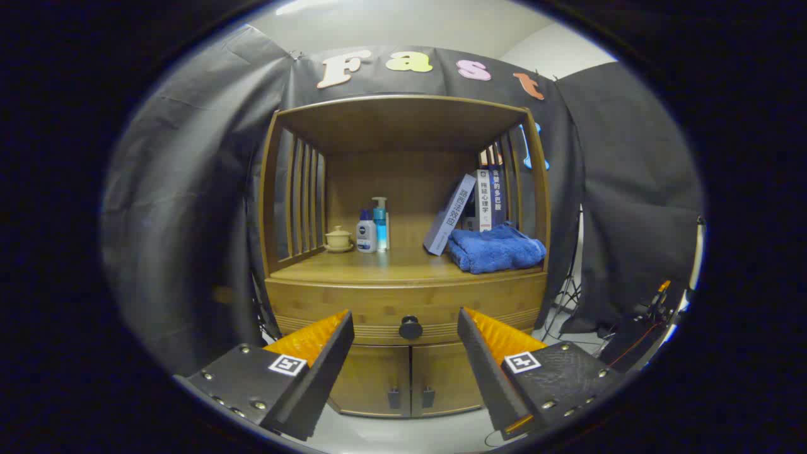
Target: Pull open the drawer, take out the items inside it, and place them on the countertop above the cabinet.
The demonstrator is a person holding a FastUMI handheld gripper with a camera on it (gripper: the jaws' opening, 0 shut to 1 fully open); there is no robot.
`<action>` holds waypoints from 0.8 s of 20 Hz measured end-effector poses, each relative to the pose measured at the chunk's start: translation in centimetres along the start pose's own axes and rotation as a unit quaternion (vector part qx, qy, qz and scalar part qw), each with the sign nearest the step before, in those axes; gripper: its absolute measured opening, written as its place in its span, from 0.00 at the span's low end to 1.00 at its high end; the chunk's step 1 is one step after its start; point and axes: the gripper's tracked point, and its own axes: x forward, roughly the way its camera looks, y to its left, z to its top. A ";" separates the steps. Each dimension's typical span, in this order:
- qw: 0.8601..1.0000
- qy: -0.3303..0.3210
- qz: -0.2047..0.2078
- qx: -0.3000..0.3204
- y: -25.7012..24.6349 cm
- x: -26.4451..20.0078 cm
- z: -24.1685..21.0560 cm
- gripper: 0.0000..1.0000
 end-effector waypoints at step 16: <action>1.000 0.004 -0.008 0.003 0.1 3.0 -0.8 0.98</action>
